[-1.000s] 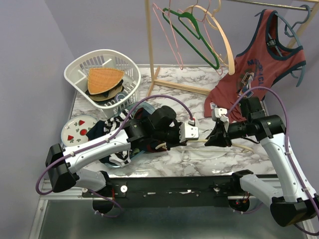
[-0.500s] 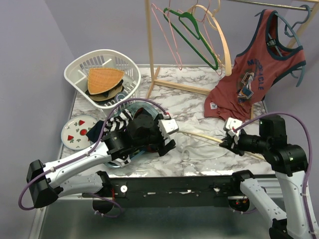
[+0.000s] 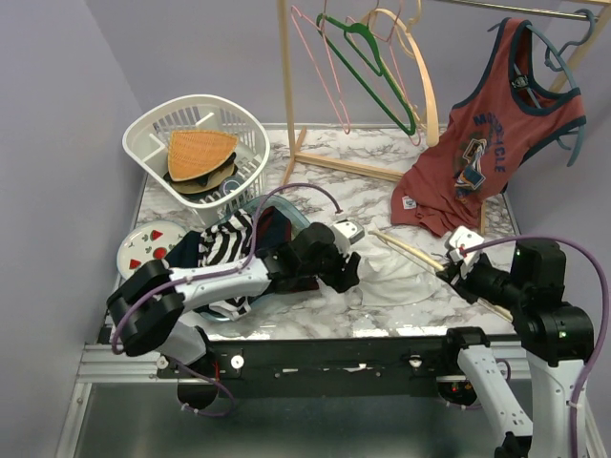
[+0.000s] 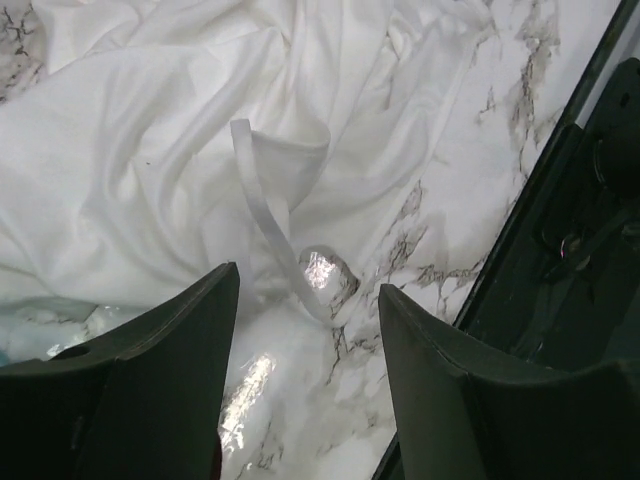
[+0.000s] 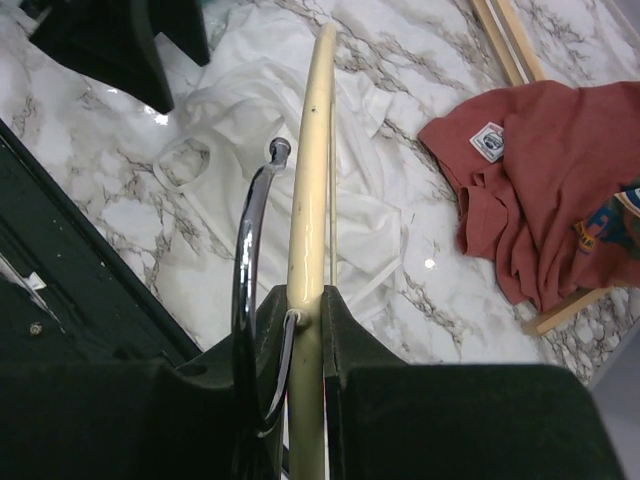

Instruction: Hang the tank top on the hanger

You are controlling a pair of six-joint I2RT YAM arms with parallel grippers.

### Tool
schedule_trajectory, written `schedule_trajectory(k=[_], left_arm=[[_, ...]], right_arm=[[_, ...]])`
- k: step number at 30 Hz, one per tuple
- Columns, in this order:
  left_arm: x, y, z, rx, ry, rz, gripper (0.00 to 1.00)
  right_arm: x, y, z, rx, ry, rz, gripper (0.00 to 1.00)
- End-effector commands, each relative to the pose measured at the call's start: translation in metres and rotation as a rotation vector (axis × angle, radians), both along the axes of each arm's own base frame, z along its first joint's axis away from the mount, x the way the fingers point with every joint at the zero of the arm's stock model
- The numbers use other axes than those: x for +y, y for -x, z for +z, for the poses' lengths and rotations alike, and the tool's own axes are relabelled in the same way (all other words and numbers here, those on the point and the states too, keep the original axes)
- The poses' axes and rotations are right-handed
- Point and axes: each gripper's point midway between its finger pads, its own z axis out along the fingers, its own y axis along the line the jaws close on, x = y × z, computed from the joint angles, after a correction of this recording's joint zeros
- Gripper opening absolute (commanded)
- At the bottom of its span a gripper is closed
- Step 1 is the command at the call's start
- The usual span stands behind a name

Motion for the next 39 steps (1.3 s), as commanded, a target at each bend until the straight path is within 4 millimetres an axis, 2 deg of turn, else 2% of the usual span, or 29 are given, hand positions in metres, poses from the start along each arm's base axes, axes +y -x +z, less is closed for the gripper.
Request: schedule_trajectory(k=[1, 2, 4, 6, 9, 12, 17, 20, 22, 23, 27, 34, 39], left_arm=[[-0.036, -0.03, 0.013, 0.023, 0.068, 0.117, 0.66], [-0.039, -0.033, 0.003, 0.03, 0.039, 0.129, 0.66], [-0.038, -0.046, -0.001, 0.012, -0.001, 0.197, 0.66], [-0.035, -0.056, -0.01, -0.006, -0.043, 0.25, 0.6], [-0.029, -0.061, -0.025, -0.019, -0.105, 0.269, 0.6], [-0.029, -0.063, -0.036, -0.018, -0.132, 0.268, 0.59], [-0.04, -0.056, -0.043, 0.016, -0.126, 0.211, 0.52], [-0.043, -0.053, -0.044, 0.028, -0.125, 0.19, 0.47], [-0.043, -0.052, -0.044, 0.03, -0.126, 0.18, 0.36], [-0.042, -0.052, -0.042, 0.028, -0.123, 0.182, 0.24], [-0.034, -0.06, -0.036, 0.022, -0.113, 0.204, 0.11], [-0.026, -0.075, -0.016, 0.018, -0.064, 0.236, 0.08], [-0.017, -0.082, -0.013, 0.026, -0.072, 0.26, 0.07]], right_arm=[[-0.005, -0.006, -0.001, -0.02, 0.0, -0.041, 0.0], [-0.004, -0.006, -0.001, -0.021, -0.002, -0.038, 0.01], [-0.003, -0.005, -0.001, -0.022, -0.007, -0.033, 0.01], [-0.003, -0.005, -0.002, -0.02, -0.007, -0.033, 0.01], [-0.002, -0.005, -0.005, -0.015, -0.009, -0.027, 0.01], [-0.001, -0.006, -0.007, -0.007, -0.014, -0.021, 0.0], [0.001, -0.005, -0.008, 0.005, -0.021, -0.012, 0.01], [0.002, -0.005, -0.009, 0.014, -0.022, -0.009, 0.01], [0.003, -0.005, -0.009, 0.021, -0.023, -0.003, 0.01], [0.003, -0.004, -0.01, 0.026, -0.023, -0.001, 0.01], [0.006, -0.002, -0.01, 0.034, -0.033, 0.02, 0.01], [0.013, 0.006, -0.007, 0.047, -0.048, 0.067, 0.01], [0.016, 0.011, -0.009, 0.068, -0.056, 0.092, 0.01]])
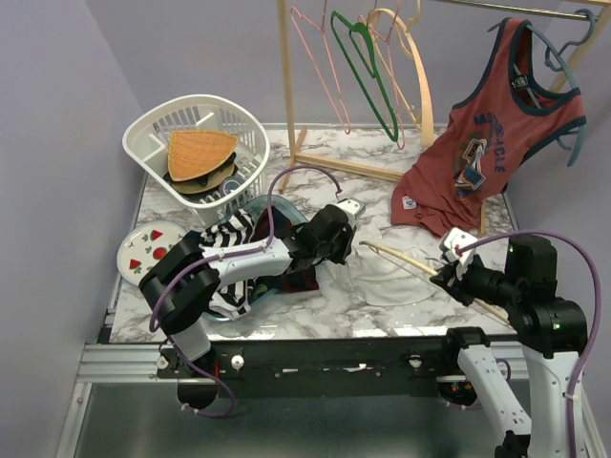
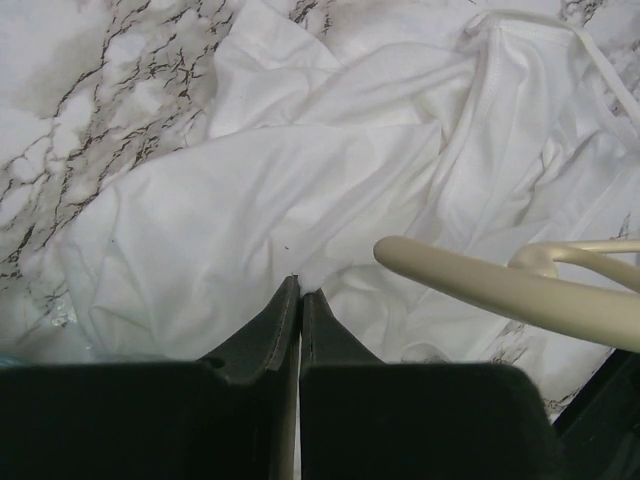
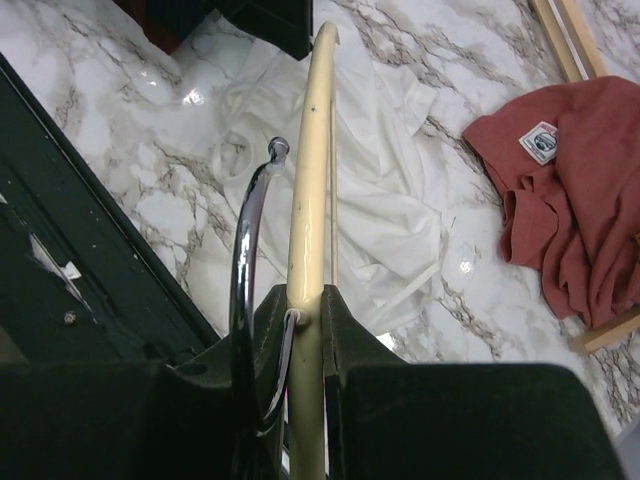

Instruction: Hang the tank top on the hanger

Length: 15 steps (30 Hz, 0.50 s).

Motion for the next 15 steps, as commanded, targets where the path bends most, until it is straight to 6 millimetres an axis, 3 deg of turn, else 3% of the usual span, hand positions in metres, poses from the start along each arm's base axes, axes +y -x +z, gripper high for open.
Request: schedule_trajectory(k=[1, 15], left_arm=[[0.001, -0.004, 0.021, -0.011, 0.034, -0.001, 0.07], [0.005, 0.004, 0.062, -0.031, 0.118, -0.02, 0.07]], right_arm=[[0.007, 0.007, 0.009, -0.008, -0.023, 0.05, 0.01], [0.021, -0.008, 0.002, 0.077, -0.074, 0.123, 0.01]])
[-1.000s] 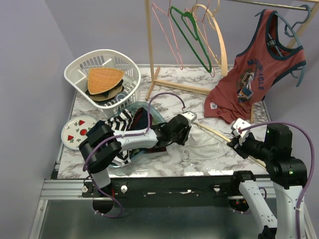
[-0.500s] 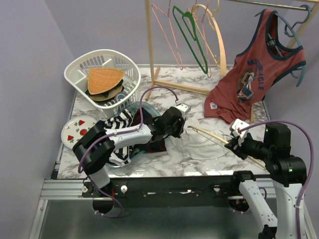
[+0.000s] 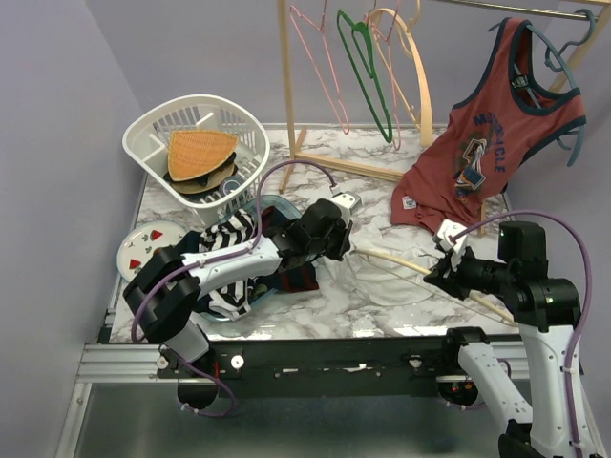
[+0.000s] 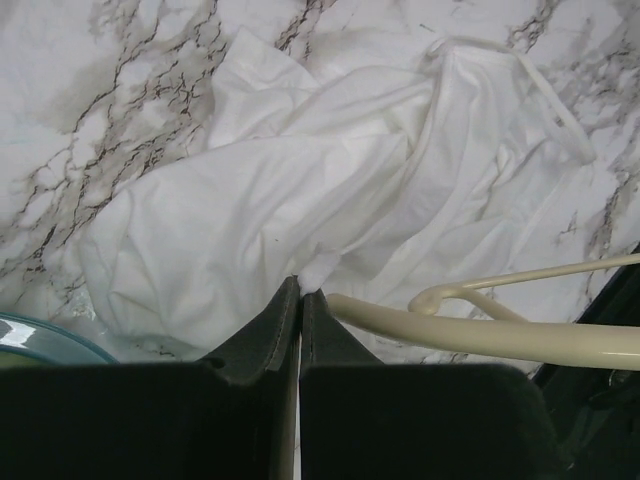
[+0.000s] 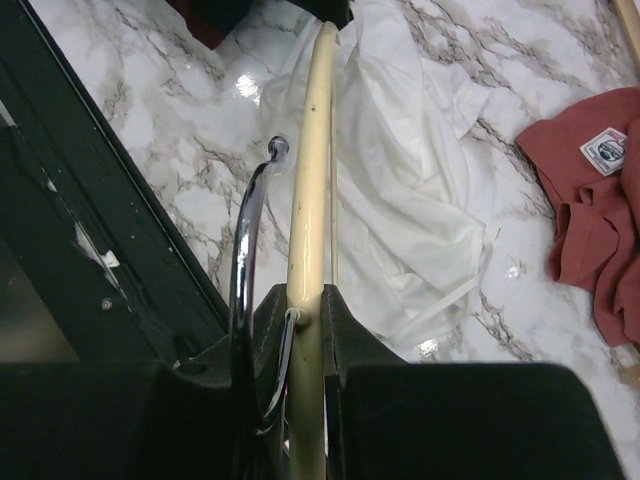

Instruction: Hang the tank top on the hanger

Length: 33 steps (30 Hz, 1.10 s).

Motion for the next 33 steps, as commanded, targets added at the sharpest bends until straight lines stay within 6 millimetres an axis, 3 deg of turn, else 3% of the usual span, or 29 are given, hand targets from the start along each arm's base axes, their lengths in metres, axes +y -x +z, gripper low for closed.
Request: schedule_trajectory(k=[1, 10, 17, 21, 31, 33], left_arm=[[-0.003, 0.003, 0.039, -0.032, 0.084, -0.016, 0.07], [-0.004, 0.01, 0.066, -0.048, 0.139, -0.044, 0.07], [-0.007, 0.02, 0.094, -0.058, 0.192, -0.096, 0.08], [-0.01, 0.025, 0.111, -0.068, 0.22, -0.133, 0.09], [-0.007, 0.035, 0.13, -0.09, 0.214, -0.2, 0.12], [-0.005, 0.038, 0.133, -0.098, 0.212, -0.212, 0.17]], right_arm=[[0.011, -0.006, 0.009, -0.016, -0.053, 0.052, 0.01], [0.013, -0.027, -0.007, 0.025, -0.062, 0.063, 0.01], [0.025, -0.035, -0.007, 0.04, -0.109, 0.151, 0.01], [0.033, -0.036, 0.001, 0.034, -0.144, 0.211, 0.01], [0.04, -0.041, 0.015, -0.012, -0.175, 0.276, 0.01], [0.041, -0.041, 0.018, -0.026, -0.178, 0.28, 0.01]])
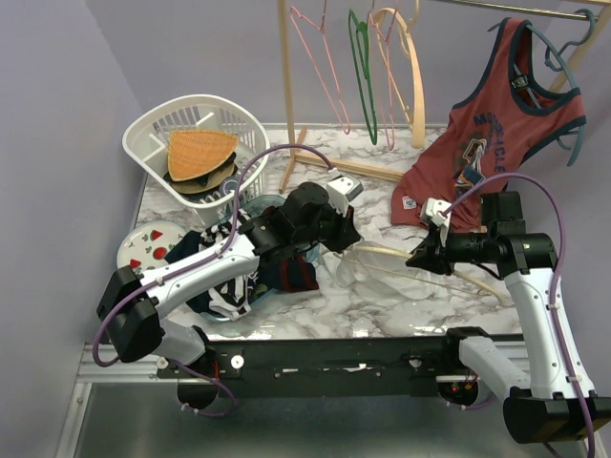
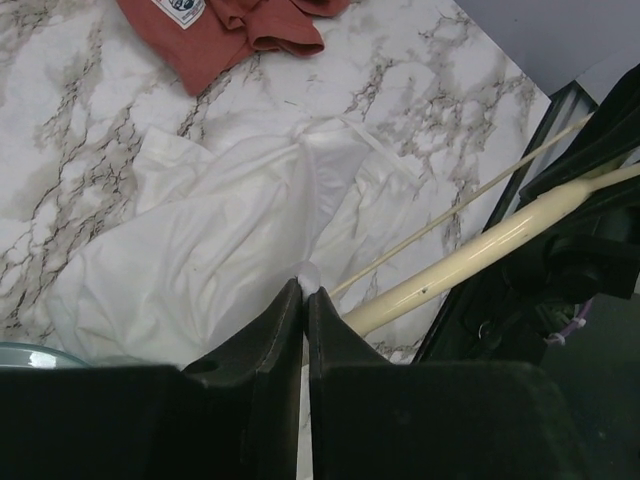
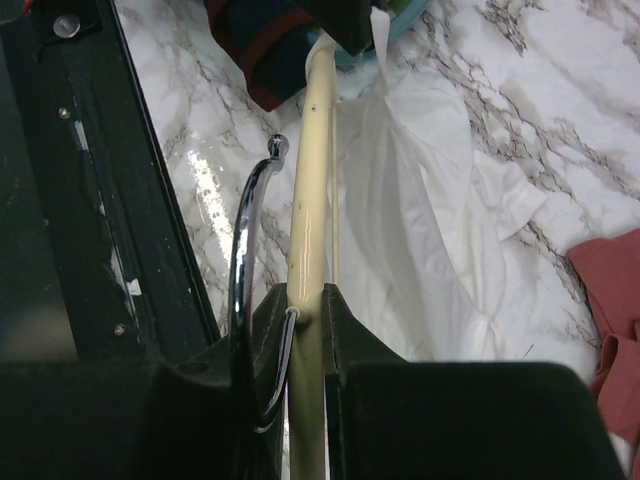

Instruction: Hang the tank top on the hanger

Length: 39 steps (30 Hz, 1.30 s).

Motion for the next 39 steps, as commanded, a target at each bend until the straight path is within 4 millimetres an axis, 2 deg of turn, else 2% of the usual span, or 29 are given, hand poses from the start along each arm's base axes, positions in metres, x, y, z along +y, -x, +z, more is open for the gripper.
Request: schedule_trajectory(k=[1, 4, 5, 7, 8, 10, 12, 13, 14, 18, 19, 23, 27, 28, 29, 31, 32, 35, 39], left_arm=[[0.006, 0.011, 0.022, -0.039, 0.01, -0.06, 0.2], [0.01, 0.016, 0.027, -0.062, 0.007, -0.088, 0.36], [0.011, 0.018, 0.033, -0.075, 0.016, -0.097, 0.48], [0.015, 0.021, 0.038, -0.105, 0.012, -0.117, 0.59], [0.018, 0.023, 0.047, -0.131, 0.022, -0.124, 0.69], [0.028, 0.022, 0.054, -0.2, -0.005, -0.129, 0.75], [0.039, 0.024, 0.07, -0.277, -0.007, -0.13, 0.85], [0.046, 0.024, 0.068, -0.327, -0.045, -0.151, 0.89], [0.051, 0.031, 0.073, -0.363, -0.044, -0.179, 0.94], [0.067, 0.052, 0.053, -0.464, -0.142, -0.355, 0.96], [0.073, 0.059, 0.037, -0.453, -0.179, -0.399, 0.96], [0.08, 0.075, 0.021, -0.541, -0.205, -0.539, 0.96], [0.072, 0.071, 0.014, -0.612, -0.233, -0.623, 0.95], [0.068, 0.072, 0.02, -0.613, -0.228, -0.642, 0.94], [0.063, 0.068, 0.013, -0.591, -0.244, -0.659, 0.94], [0.056, 0.066, 0.017, -0.588, -0.25, -0.682, 0.92], [0.052, 0.065, 0.011, -0.566, -0.258, -0.704, 0.92], [0.042, 0.073, 0.01, -0.532, -0.241, -0.754, 0.9], [0.033, 0.072, -0.01, -0.478, -0.295, -0.774, 0.85]], right_arm=[[0.008, -0.003, 0.024, -0.098, -0.059, 0.046, 0.01], [0.012, -0.001, 0.027, -0.102, -0.083, 0.07, 0.01], [0.013, -0.001, 0.025, -0.091, -0.091, 0.077, 0.01], [0.017, 0.0, 0.025, -0.09, -0.118, 0.103, 0.01], [0.018, 0.0, 0.025, -0.087, -0.127, 0.113, 0.01], [0.02, -0.002, 0.022, -0.073, -0.144, 0.131, 0.01], [0.023, -0.001, 0.019, -0.06, -0.156, 0.155, 0.01], [0.024, 0.0, 0.019, -0.072, -0.165, 0.175, 0.01], [0.024, 0.002, 0.018, -0.072, -0.169, 0.186, 0.01], [0.025, 0.001, 0.012, -0.106, -0.167, 0.229, 0.01], [0.025, 0.0, 0.009, -0.122, -0.162, 0.242, 0.01], [0.026, 0.004, 0.002, -0.134, -0.156, 0.295, 0.01], [0.028, 0.005, 0.006, -0.127, -0.177, 0.334, 0.01], [0.029, 0.004, 0.008, -0.132, -0.183, 0.342, 0.01], [0.029, 0.005, 0.008, -0.118, -0.188, 0.345, 0.01], [0.03, 0.003, 0.012, -0.12, -0.2, 0.351, 0.01], [0.031, 0.003, 0.013, -0.119, -0.203, 0.353, 0.01], [0.032, 0.002, 0.015, -0.123, -0.208, 0.359, 0.01], [0.034, 0.002, 0.014, -0.119, -0.208, 0.37, 0.01]])
